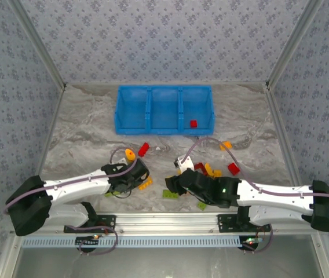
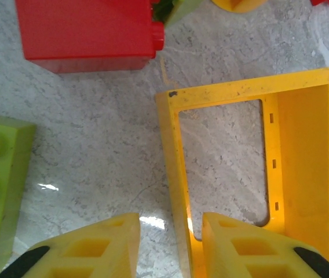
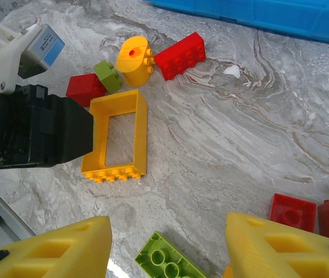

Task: Sort the legos into containers by color

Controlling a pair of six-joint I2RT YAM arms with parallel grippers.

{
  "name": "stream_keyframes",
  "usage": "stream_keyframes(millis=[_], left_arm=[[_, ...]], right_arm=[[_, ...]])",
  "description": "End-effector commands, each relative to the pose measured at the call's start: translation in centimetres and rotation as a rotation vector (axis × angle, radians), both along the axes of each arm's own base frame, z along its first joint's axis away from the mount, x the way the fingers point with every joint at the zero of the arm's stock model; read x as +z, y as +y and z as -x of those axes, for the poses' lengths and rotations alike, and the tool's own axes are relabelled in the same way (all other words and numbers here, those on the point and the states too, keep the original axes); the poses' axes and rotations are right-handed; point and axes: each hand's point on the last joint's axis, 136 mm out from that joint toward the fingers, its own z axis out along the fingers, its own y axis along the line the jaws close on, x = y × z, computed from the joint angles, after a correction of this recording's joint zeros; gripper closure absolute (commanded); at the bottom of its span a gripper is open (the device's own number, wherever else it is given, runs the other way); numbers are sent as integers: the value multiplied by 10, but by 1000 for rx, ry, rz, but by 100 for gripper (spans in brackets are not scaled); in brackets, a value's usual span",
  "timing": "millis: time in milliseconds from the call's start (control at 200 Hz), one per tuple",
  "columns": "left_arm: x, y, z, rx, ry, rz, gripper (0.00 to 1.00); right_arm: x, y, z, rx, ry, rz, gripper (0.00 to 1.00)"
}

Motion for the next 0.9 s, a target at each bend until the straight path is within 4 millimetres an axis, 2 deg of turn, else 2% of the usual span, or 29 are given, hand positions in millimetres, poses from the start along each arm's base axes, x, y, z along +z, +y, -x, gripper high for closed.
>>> stream_keyframes(millis=[0, 240, 360, 455, 555, 695, 800, 894], left_arm=[[-3, -3, -3, -5, 1, -4, 69], [-2, -1, -5, -1, 7, -38, 86], [9, 6, -5, 9, -1, -60, 100], [29, 13, -4, 4, -19, -91, 100], [69, 20, -14, -37, -89, -137, 100], [127, 33, -53, -147, -128, -203, 100], [160, 33, -103, -249, -166, -219, 100], [174, 33, -155, -310, -193, -211, 100]], right_arm=[[9, 7, 0, -1, -4, -28, 43], [10, 13, 0, 13, 3, -31, 44], [17, 16, 0, 12, -2, -44, 44], [28, 17, -2, 28, -33, -36, 44], [48, 21, -7, 32, -70, -45, 43], [85, 27, -25, 5, -156, -55, 43], [108, 35, -48, -47, -250, -12, 41], [127, 49, -71, -92, -334, 32, 40]])
